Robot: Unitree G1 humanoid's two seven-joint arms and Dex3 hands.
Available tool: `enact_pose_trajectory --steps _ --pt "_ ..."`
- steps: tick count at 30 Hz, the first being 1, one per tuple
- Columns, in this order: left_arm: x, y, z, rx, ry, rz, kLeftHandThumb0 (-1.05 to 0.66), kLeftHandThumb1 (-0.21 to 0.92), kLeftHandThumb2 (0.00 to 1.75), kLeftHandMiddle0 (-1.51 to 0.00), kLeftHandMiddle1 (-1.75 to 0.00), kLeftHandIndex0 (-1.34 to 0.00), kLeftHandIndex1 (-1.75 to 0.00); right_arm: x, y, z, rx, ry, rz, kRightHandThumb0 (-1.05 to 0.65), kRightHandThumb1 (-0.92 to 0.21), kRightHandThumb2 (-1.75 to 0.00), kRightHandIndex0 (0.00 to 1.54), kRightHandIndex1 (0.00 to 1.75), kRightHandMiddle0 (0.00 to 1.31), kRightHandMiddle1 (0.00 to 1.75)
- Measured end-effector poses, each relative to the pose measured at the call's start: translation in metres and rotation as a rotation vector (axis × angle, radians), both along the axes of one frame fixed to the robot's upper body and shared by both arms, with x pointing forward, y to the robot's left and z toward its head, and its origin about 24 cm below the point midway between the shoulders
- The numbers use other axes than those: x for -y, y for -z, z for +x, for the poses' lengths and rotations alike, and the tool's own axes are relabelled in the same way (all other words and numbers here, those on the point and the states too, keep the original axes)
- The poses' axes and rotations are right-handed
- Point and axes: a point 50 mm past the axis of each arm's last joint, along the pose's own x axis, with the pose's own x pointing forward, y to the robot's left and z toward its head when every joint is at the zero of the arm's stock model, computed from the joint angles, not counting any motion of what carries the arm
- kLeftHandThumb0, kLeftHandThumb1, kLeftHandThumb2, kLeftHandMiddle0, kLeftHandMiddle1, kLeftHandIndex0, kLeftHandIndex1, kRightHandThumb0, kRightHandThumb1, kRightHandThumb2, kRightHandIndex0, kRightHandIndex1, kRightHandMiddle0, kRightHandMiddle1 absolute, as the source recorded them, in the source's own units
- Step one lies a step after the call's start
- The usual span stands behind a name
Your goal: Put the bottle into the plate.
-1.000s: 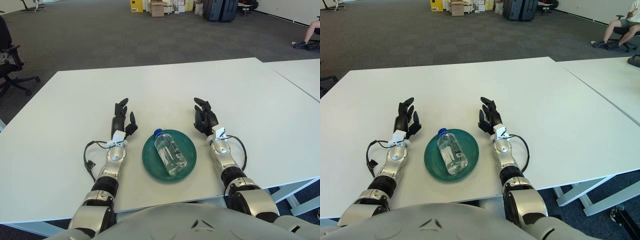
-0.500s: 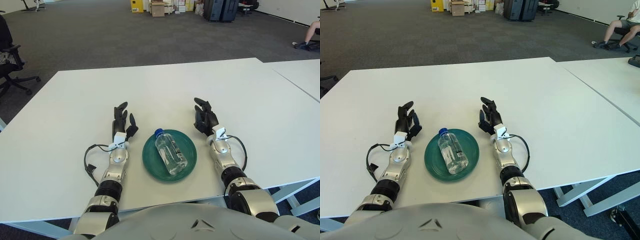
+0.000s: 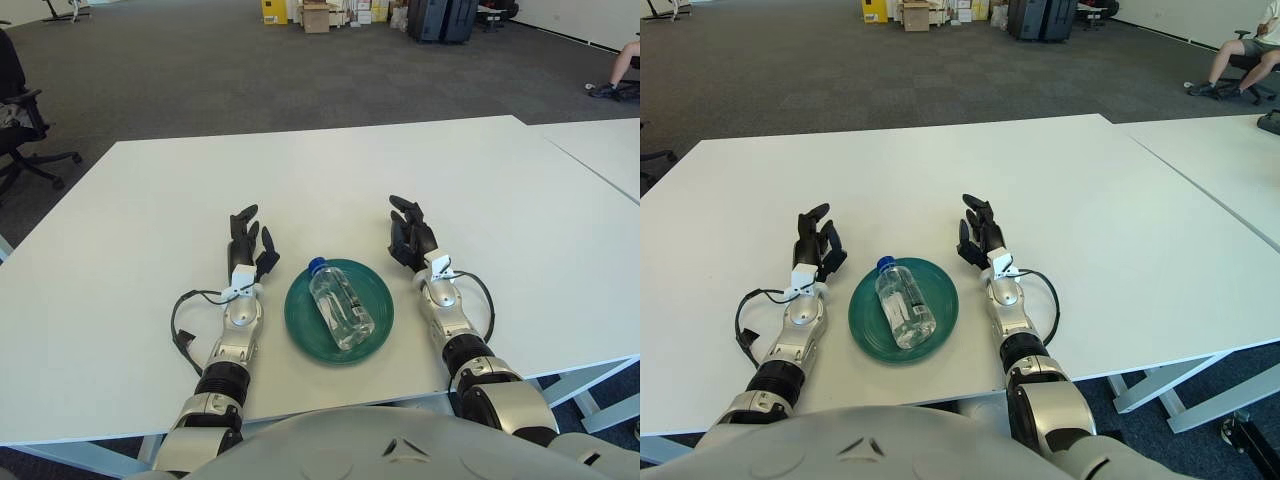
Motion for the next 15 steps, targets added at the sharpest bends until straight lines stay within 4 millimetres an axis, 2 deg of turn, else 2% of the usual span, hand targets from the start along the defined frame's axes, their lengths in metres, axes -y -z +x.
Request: enact_pose_trajectory --steps 15 --pt "-0.0003 0.0 -0.0002 0.001 -0.015 -0.001 -0.76 0.92 0.86 -0.47 -0.14 0.0 -1.04 -0.0008 -0.0016 -0.0013 0.024 -0.002 0.002 -0.73 -0.92 -0.88 0.22 0.0 0.0 0.61"
